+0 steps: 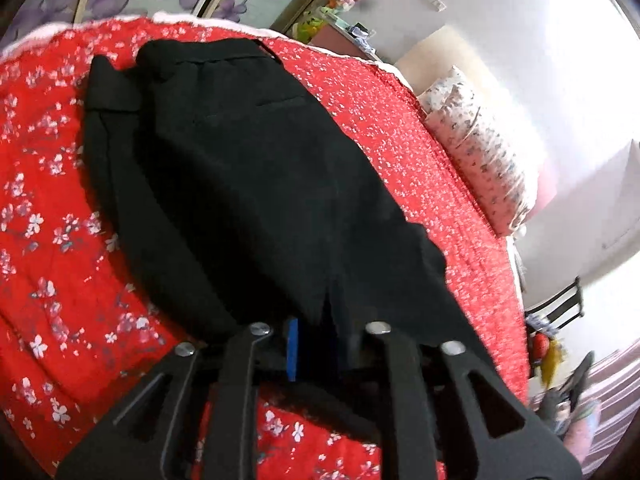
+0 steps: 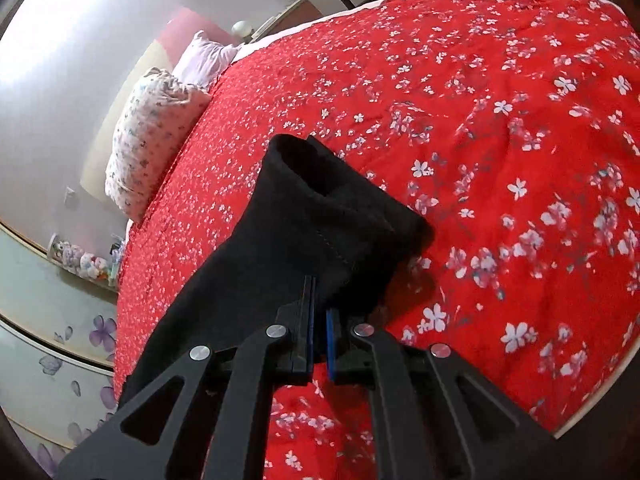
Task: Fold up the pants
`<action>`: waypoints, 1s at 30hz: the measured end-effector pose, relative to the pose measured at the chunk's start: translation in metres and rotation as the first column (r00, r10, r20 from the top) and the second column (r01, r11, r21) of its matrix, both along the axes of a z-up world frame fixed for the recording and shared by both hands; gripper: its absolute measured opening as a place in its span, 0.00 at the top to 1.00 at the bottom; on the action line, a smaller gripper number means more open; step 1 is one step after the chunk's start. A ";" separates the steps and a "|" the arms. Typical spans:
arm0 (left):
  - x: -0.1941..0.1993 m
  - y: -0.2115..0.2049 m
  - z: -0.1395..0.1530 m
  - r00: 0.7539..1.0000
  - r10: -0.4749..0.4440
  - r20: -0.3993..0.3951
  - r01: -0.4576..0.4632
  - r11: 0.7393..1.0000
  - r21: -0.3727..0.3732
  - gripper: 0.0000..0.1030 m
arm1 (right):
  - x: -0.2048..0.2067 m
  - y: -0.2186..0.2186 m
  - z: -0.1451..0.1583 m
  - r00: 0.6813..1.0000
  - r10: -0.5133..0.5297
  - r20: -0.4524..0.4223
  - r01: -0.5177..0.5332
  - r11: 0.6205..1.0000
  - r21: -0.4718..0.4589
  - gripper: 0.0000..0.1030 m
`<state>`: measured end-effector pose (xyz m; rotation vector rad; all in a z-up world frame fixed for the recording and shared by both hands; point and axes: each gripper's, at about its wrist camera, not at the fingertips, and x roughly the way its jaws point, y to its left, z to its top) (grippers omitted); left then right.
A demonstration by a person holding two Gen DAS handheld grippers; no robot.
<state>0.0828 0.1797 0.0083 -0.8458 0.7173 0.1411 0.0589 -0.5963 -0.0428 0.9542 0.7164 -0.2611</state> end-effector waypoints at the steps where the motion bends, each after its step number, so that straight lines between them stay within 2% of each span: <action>1: 0.001 0.005 0.000 1.000 0.005 0.009 -0.005 1.000 -0.021 0.64 | 0.000 -0.002 0.000 1.000 -0.002 -0.003 0.002 1.000 0.010 0.94; 6: 0.002 0.030 -0.002 0.999 0.027 0.032 -0.024 0.996 -0.081 0.49 | 0.001 -0.008 0.000 1.000 -0.018 -0.010 0.018 0.999 0.051 0.92; 15: 0.014 0.072 -0.015 0.997 0.080 0.003 -0.078 0.975 -0.210 0.47 | 0.003 -0.010 -0.003 0.999 -0.039 0.008 0.039 0.996 0.080 0.92; 16: 0.017 0.076 -0.015 0.996 0.090 -0.007 -0.090 0.974 -0.208 0.50 | 0.003 -0.011 -0.004 0.999 -0.041 0.011 0.040 0.996 0.083 0.92; 18: 0.021 0.078 -0.016 0.995 0.093 -0.036 -0.098 0.978 -0.186 0.62 | 0.007 -0.012 -0.004 0.999 -0.046 0.011 0.045 0.995 0.091 0.93; 19: 0.023 0.080 -0.016 0.994 0.095 -0.054 -0.103 0.981 -0.164 0.80 | 0.009 -0.012 -0.003 0.999 -0.047 0.011 0.045 0.995 0.090 0.94; 20: 0.024 0.082 -0.015 0.994 0.092 -0.064 -0.101 0.984 -0.148 0.88 | 0.011 -0.012 -0.001 0.999 -0.046 0.010 0.045 0.995 0.088 0.94; 22: 0.024 0.086 -0.010 0.996 0.073 -0.058 -0.080 0.988 -0.135 0.93 | 0.016 -0.012 0.006 0.999 -0.041 0.019 0.039 0.996 0.085 0.95; 24: 0.022 0.087 -0.001 0.998 0.055 -0.038 -0.059 0.992 -0.112 0.94 | 0.019 -0.013 0.021 0.997 -0.028 0.065 0.022 0.996 0.082 0.95; 27: 0.016 0.085 0.013 0.999 0.032 -0.001 -0.032 0.997 -0.066 0.95 | 0.018 -0.012 0.051 0.983 0.012 0.184 -0.022 0.999 0.049 0.95; 28: 0.011 0.083 0.017 0.999 0.028 0.017 -0.028 0.999 -0.046 0.95 | 0.016 -0.010 0.056 0.981 0.021 0.194 -0.026 0.999 0.023 0.95; 30: 0.004 0.083 0.015 0.999 0.040 0.034 -0.040 0.999 -0.016 0.95 | 0.011 -0.011 0.049 0.991 0.018 0.132 -0.015 1.000 -0.023 0.95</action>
